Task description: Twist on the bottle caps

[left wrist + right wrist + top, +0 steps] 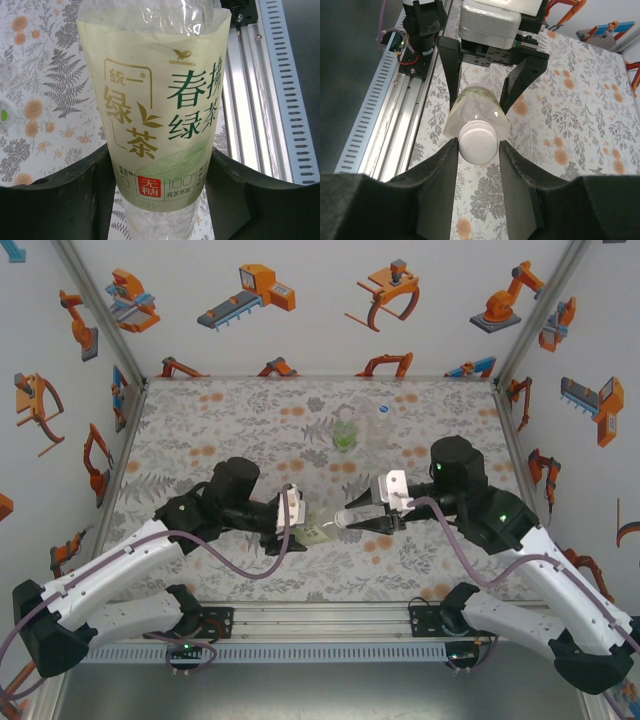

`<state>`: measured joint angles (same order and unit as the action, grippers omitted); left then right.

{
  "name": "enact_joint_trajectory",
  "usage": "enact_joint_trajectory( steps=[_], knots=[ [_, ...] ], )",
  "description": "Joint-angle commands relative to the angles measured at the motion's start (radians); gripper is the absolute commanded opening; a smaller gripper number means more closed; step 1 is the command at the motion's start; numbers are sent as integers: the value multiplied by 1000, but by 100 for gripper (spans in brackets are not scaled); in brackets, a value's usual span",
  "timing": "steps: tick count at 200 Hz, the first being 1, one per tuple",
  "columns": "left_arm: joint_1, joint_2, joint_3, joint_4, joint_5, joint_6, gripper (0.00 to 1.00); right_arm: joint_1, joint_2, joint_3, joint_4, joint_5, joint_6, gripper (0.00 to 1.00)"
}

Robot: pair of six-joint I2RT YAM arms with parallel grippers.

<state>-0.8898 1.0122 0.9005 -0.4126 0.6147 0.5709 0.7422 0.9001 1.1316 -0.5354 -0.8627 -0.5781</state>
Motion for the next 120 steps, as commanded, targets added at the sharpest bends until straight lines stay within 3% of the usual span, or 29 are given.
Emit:
enact_joint_trajectory(
  steps=[1,32,120],
  knots=[
    [-5,4,32,-17,45,-8,0,6,-5,-8,12,-25,-39,38],
    [-5,3,34,-22,45,-6,0,11,1,-12,12,-27,-36,42],
    [-4,-1,33,-22,43,-17,0,23,15,0,-7,-48,-20,40]
  ],
)
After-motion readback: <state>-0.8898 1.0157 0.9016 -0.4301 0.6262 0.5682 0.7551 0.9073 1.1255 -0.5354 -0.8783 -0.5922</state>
